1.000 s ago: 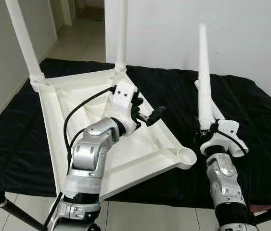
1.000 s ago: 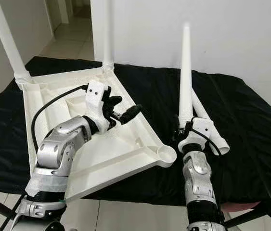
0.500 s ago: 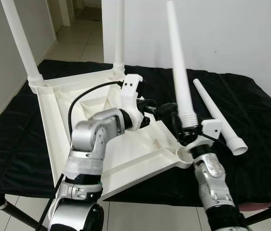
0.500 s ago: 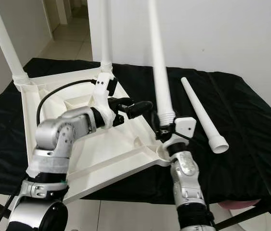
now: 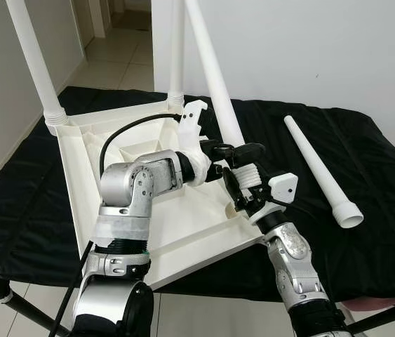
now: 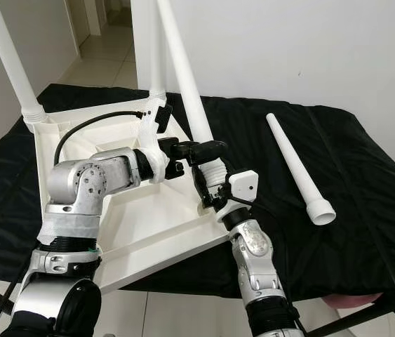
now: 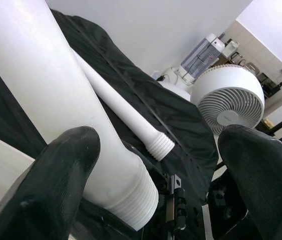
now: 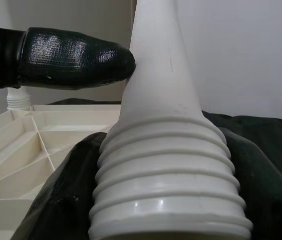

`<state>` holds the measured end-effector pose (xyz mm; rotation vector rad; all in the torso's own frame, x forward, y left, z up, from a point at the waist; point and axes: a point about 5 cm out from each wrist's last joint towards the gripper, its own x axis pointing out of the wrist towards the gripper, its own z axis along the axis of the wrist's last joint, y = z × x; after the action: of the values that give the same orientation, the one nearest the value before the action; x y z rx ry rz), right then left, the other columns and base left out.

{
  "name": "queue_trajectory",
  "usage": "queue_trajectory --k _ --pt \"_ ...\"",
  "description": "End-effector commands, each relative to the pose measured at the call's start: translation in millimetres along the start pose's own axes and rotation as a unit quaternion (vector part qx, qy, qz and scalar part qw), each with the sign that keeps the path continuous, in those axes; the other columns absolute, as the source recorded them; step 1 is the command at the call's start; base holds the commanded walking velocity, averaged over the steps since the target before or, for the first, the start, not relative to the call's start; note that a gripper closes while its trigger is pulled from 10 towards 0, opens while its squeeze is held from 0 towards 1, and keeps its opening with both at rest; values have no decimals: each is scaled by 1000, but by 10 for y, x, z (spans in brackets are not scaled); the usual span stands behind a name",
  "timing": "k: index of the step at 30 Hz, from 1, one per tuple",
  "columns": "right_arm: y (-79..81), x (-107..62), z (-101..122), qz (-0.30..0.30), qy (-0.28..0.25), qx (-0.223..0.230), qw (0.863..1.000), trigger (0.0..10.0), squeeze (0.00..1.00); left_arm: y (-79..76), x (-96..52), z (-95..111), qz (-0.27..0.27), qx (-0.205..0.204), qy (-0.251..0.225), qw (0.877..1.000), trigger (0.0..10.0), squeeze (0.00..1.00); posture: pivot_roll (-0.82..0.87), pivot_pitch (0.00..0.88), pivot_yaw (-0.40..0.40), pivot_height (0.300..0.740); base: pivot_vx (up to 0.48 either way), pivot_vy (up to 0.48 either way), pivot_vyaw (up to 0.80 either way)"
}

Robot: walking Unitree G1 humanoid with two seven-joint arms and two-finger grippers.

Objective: Building children table

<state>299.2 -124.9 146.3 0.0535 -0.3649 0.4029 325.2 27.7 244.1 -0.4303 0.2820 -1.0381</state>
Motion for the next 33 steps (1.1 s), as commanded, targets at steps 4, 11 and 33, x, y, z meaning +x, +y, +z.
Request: queue_trajectory --k 4,11,33 --pt "133 76 106 34 -31 -15 999 10000 0 94 39 -68 31 -29 35 998 10000 0 -81 0 -16 740 0 0 0" --pt "70 74 62 0 -22 -28 999 10000 0 179 -45 34 53 -29 26 998 10000 0 -84 0 -7 740 0 0 0" --pt "-153 85 -69 -121 29 -61 990 10000 0 252 -178 153 74 -29 4 997 10000 0 -76 0 -12 740 0 0 0"
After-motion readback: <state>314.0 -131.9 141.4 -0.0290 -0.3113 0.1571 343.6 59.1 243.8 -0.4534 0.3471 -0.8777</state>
